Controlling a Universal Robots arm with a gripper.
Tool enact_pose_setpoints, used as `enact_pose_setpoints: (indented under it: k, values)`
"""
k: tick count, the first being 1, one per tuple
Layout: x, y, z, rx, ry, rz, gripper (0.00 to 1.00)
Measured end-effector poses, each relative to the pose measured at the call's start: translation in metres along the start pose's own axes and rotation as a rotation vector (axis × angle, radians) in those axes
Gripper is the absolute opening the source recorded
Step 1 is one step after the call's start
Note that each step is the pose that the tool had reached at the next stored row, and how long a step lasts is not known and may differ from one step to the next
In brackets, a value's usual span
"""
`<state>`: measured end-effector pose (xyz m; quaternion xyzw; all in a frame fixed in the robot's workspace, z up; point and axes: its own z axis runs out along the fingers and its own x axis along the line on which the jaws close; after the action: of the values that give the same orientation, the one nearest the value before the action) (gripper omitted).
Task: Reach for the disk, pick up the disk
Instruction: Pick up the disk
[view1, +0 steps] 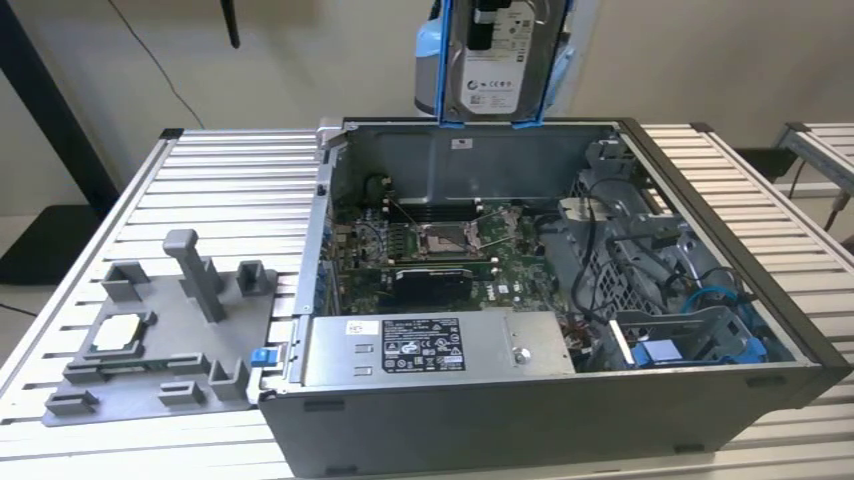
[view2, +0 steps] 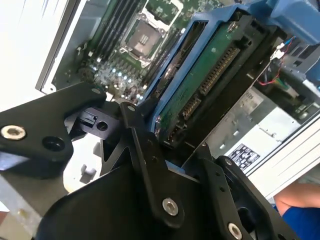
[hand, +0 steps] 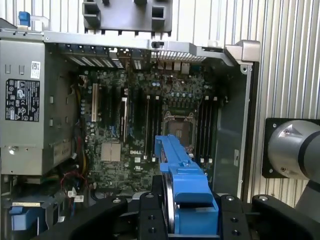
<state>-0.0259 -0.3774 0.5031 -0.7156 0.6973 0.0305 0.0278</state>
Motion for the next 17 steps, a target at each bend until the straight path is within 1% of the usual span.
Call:
enact_pose_setpoints:
  k: [8, 17]
  values:
    - [0.001, -0.0356, 0.0002, 0.0, 0.0, 0.0, 0.0]
    - [0.0023, -0.0729, 0.0003, 0.0001, -0.0001, 0.0, 0.0]
